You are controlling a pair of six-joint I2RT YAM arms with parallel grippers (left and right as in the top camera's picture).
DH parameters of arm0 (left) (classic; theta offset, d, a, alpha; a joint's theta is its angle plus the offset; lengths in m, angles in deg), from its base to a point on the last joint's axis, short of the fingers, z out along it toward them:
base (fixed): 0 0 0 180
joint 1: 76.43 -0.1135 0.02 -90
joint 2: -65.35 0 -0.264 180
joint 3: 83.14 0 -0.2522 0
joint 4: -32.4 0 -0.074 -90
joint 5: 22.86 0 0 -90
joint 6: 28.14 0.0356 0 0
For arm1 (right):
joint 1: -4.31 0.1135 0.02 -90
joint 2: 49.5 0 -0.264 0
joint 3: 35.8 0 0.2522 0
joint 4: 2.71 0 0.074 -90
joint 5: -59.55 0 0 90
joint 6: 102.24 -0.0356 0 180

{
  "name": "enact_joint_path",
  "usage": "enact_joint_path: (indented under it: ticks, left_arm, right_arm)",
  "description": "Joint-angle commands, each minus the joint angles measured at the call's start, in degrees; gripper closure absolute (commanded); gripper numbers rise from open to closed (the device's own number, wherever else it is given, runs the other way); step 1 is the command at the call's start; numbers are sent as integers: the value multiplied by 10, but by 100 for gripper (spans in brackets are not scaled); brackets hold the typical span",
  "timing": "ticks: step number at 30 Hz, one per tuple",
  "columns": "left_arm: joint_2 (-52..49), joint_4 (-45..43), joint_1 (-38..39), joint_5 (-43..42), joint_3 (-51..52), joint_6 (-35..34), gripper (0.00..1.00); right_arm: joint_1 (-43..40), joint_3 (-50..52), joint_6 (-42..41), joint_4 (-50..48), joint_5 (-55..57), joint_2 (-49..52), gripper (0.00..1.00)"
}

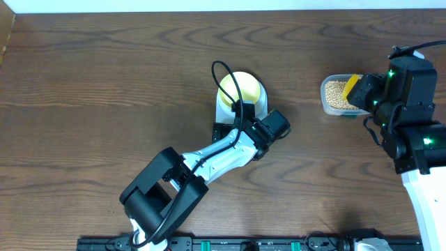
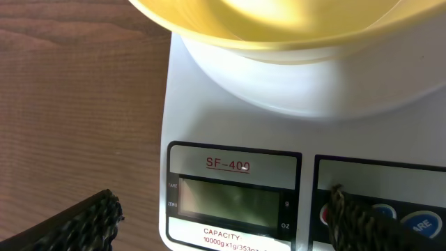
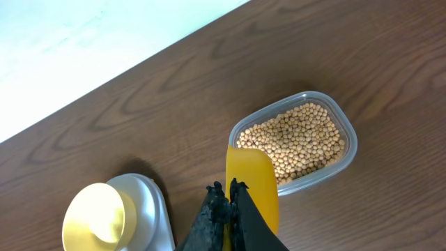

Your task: Scoop item into bowl and weigh 50g on scale

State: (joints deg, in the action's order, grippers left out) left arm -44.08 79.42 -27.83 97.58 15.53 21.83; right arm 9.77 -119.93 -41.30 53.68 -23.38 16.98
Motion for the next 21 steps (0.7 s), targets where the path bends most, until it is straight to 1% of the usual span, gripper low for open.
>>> enact_joint_path:
  ticks: [1,10,21]
  left_arm:
    - [-18,-2,0,0,5,10,4]
    - [-18,-12,0,-13,6,8,4]
    - [-18,5,0,-12,6,8,4]
  right_arm:
    - [-3,-12,4,0,-2,-6,99]
    - [-3,-12,4,0,-2,-6,99]
    - [-3,-12,4,-2,-2,-6,99]
